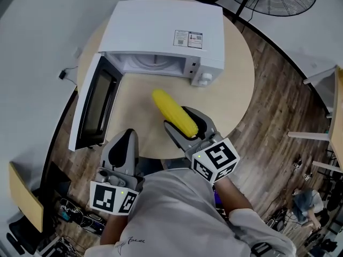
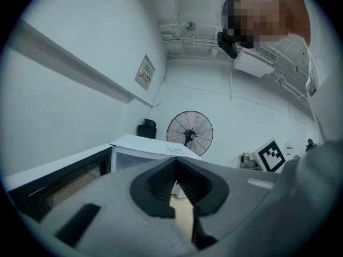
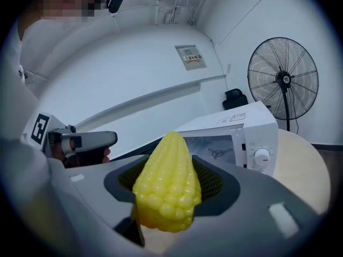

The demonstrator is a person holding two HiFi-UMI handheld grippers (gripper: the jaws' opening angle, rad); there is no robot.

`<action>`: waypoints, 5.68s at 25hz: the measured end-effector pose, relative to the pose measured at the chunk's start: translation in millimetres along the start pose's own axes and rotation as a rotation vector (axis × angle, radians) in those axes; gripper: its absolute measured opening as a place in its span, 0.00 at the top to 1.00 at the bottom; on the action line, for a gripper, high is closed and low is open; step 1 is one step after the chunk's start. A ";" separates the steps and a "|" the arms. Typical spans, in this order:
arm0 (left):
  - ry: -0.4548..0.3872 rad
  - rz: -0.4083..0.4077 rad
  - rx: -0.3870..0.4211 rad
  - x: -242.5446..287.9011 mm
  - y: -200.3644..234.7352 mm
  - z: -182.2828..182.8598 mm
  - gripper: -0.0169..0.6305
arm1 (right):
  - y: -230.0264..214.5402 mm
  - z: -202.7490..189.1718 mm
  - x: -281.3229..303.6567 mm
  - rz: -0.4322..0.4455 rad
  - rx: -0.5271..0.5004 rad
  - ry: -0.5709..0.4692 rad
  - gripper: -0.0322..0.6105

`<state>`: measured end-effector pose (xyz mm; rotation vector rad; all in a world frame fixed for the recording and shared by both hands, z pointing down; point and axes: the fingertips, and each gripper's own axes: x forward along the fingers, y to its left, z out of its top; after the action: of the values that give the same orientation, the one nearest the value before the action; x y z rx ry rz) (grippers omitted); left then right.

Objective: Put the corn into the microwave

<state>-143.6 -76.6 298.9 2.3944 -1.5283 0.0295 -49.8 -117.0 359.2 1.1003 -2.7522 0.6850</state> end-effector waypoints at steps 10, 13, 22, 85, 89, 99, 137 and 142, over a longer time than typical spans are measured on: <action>0.033 0.018 -0.011 -2.1 20.3 -8.3 0.97 | -18.5 -9.7 32.4 -0.047 -0.005 0.009 0.55; 0.039 0.017 -0.011 -5.2 25.0 -9.7 0.97 | -24.4 -13.0 43.3 -0.064 0.002 0.011 0.55; 0.041 0.026 -0.015 -12.9 44.0 -8.8 0.97 | -44.9 -20.4 81.3 -0.127 0.017 -0.007 0.55; 0.189 0.104 -0.046 -17.8 112.5 -47.5 0.97 | -192.5 -50.0 272.3 -0.549 -0.085 -0.010 0.55; 0.190 0.106 -0.047 -16.8 112.7 -47.8 0.97 | -196.1 -50.8 276.4 -0.565 -0.093 0.002 0.55; 0.190 0.105 -0.050 -12.2 113.0 -47.1 0.97 | -202.6 -54.1 279.3 -0.604 -0.142 0.044 0.55; 0.143 0.074 -0.057 -8.4 96.0 -38.0 0.97 | -199.3 -68.3 286.3 -0.613 -0.192 0.165 0.49; 0.144 0.069 -0.052 -7.3 94.2 -37.2 0.97 | -195.5 -68.7 287.3 -0.578 -0.197 0.157 0.41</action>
<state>-225.3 -97.1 355.6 2.2464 -1.5249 0.1717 -133.7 -392.4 565.5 1.6024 -2.1458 0.3881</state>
